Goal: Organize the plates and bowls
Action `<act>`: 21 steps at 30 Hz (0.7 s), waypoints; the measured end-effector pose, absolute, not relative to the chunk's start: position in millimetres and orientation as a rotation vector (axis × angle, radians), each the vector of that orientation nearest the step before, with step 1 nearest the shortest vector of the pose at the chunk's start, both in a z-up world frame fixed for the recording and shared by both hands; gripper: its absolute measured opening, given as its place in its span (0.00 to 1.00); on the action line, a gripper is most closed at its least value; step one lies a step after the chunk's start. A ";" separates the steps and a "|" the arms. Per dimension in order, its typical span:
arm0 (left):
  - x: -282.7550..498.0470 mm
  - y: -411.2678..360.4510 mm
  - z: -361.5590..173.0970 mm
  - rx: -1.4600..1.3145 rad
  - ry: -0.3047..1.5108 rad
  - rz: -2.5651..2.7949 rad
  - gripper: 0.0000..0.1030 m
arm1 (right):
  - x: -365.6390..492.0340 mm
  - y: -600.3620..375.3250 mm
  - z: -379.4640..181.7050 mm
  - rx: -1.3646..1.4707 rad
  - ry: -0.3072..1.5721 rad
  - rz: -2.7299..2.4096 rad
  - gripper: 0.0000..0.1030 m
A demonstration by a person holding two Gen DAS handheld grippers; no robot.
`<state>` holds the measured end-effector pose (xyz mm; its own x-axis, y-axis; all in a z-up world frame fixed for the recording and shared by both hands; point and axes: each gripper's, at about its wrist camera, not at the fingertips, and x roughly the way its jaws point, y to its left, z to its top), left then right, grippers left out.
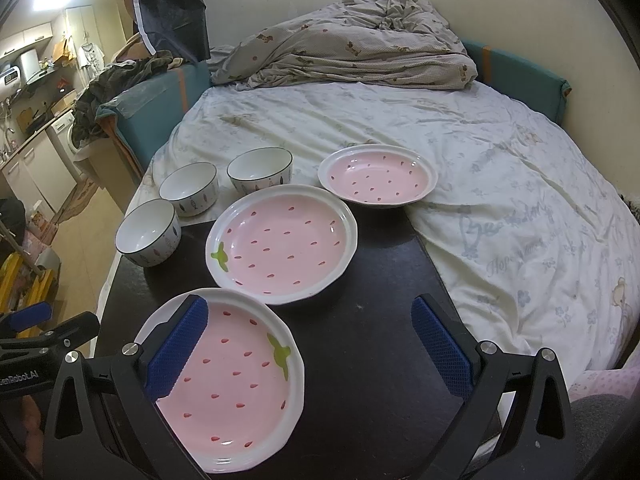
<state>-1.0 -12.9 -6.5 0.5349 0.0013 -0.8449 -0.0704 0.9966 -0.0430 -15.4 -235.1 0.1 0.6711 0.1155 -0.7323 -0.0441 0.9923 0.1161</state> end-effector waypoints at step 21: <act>0.2 -4.3 -2.1 -0.089 1.007 0.037 1.00 | -14.5 -236.7 -0.9 0.100 0.829 0.084 1.00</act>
